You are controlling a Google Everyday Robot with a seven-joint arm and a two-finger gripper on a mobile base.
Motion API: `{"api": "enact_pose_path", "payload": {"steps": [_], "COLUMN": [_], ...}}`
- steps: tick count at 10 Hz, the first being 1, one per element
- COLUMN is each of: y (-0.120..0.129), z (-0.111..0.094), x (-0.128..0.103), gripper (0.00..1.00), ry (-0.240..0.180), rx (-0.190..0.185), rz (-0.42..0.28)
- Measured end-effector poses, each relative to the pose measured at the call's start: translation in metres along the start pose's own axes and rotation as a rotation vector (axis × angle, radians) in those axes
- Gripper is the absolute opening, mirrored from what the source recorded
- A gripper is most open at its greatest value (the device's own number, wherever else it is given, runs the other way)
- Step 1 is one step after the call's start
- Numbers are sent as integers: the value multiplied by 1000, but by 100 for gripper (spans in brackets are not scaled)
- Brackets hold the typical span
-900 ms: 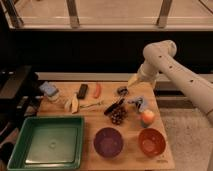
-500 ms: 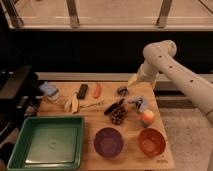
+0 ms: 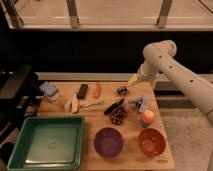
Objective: Wipe tray with sponge
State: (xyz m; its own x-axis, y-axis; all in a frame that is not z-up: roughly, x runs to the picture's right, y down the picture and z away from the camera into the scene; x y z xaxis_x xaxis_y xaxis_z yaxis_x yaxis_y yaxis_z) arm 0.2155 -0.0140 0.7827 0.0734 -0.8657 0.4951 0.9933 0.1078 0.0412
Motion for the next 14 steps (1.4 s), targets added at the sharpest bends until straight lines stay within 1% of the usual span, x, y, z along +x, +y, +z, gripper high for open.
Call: {"api": "enact_pose_path", "payload": {"steps": [10,12,13,14], "y": [-1,-10,-24,-47], "z": [0,-6,-8,-10], "x": [0,5,8,10], "gripper": [80,80,80,80], "ry": [3,32,46,60], "rx": [1,31,55,80], "rz": [-2,-81,-149,-239]}}
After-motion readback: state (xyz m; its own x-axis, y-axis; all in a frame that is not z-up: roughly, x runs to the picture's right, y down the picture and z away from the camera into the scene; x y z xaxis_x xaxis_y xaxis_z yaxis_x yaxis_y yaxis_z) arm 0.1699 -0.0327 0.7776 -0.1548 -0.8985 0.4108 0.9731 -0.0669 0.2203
